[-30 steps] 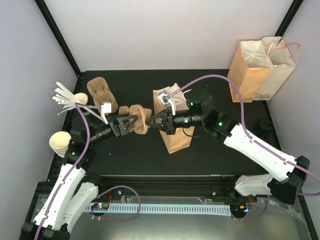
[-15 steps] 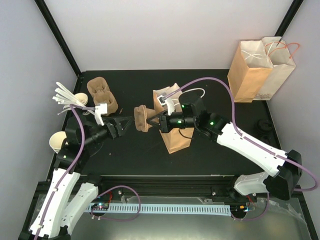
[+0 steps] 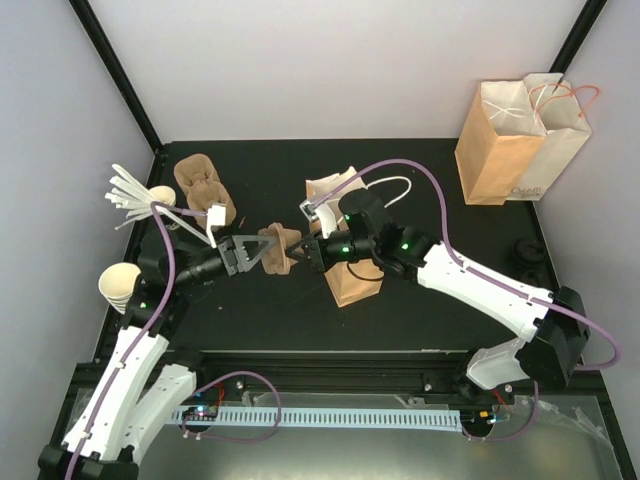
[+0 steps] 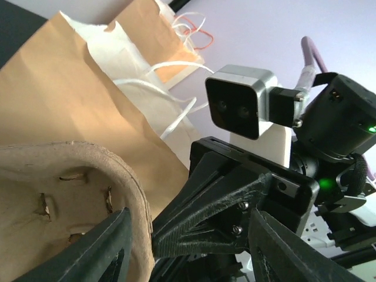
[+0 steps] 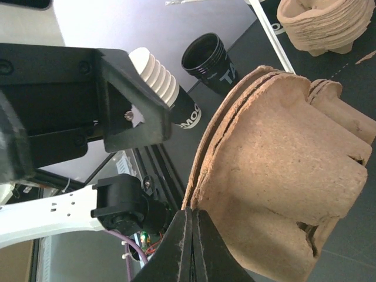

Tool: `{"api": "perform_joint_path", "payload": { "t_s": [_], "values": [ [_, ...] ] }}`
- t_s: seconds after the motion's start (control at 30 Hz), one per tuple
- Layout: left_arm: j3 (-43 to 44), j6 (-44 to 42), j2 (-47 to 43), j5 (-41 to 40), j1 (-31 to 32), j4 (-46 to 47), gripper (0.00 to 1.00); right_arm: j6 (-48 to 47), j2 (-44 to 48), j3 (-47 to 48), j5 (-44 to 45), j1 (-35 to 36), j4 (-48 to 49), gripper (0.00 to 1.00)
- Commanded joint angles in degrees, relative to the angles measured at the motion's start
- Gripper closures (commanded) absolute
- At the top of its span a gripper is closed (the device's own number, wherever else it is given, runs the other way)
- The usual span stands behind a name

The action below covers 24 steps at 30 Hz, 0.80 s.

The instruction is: Pack the takeout coffee

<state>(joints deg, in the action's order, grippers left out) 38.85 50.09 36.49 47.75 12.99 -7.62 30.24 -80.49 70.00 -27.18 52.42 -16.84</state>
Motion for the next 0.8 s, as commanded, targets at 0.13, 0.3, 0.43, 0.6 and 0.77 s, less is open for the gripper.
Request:
{"api": "perform_joint_path", "payload": {
  "t_s": [0.13, 0.3, 0.43, 0.6, 0.77],
  "values": [
    [1.5, -0.6, 4.0, 1.9, 2.7, -0.7, 0.46, -2.2, -1.2, 2.9, -1.4, 1.1, 0.3, 0.99],
    [1.8, -2.3, 4.3, 0.3, 3.3, -3.0, 0.51, -2.3, -1.3, 3.0, -1.9, 1.2, 0.3, 0.99],
    [1.7, -2.6, 4.8, -0.1, 3.3, -3.6, 0.62, -2.4, -1.2, 3.0, -2.3, 1.3, 0.2, 0.99],
    [2.1, -2.8, 5.0, -0.6, 3.3, -4.1, 0.78, -2.7, -0.8, 3.2, -2.3, 1.3, -0.3, 0.99],
    [2.5, -3.4, 4.6, -2.1, 3.3, -4.9, 0.86, -2.8, -0.2, 3.4, -1.5, 1.4, -1.1, 0.99]
  ]
}}
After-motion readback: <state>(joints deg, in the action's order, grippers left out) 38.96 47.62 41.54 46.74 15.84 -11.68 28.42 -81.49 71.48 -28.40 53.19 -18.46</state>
